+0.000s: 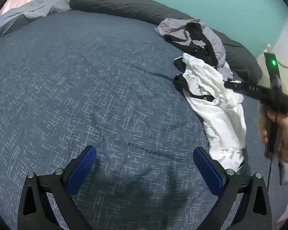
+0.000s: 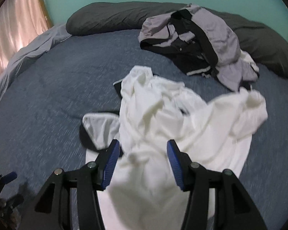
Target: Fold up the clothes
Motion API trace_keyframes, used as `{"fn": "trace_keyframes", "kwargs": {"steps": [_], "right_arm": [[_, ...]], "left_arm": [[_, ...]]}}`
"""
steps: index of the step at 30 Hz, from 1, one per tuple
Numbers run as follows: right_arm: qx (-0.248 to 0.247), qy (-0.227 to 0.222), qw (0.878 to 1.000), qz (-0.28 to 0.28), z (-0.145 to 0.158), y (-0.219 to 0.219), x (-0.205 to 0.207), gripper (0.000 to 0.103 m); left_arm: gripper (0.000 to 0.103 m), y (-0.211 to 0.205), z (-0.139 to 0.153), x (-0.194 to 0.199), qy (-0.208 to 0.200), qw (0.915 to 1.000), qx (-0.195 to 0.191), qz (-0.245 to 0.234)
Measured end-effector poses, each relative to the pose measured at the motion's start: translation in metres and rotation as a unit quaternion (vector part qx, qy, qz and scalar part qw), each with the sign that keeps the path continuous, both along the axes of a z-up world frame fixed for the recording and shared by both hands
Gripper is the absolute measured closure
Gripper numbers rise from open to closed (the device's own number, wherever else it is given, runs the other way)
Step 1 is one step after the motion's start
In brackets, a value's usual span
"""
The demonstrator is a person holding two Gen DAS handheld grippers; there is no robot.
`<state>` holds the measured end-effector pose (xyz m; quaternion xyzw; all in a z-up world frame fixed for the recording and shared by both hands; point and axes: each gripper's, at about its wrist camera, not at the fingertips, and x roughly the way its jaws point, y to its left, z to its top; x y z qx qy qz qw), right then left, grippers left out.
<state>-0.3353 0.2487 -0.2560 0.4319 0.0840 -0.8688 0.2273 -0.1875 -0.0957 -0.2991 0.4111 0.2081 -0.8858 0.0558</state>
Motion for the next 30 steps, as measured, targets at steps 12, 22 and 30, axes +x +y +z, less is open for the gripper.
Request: {"fn": "trace_keyframes", "kwargs": {"steps": [12,22,30], "right_arm": [[0.022,0.009,1.000,-0.001,-0.023,-0.027,-0.039,0.081],[-0.025,0.041,0.999,-0.016,0.012,0.013,-0.013,0.100],[-0.055,0.068,0.995,-0.048,0.056,0.089,0.027,0.101]], "left_arm": [[0.000,-0.006,-0.008,-0.006,-0.006,1.0000,0.003,0.005],[0.000,-0.004,-0.006,-0.004,-0.005,1.0000,0.006,0.006],[0.000,-0.003,-0.002,-0.004,-0.002,1.0000,0.004,0.006]]}}
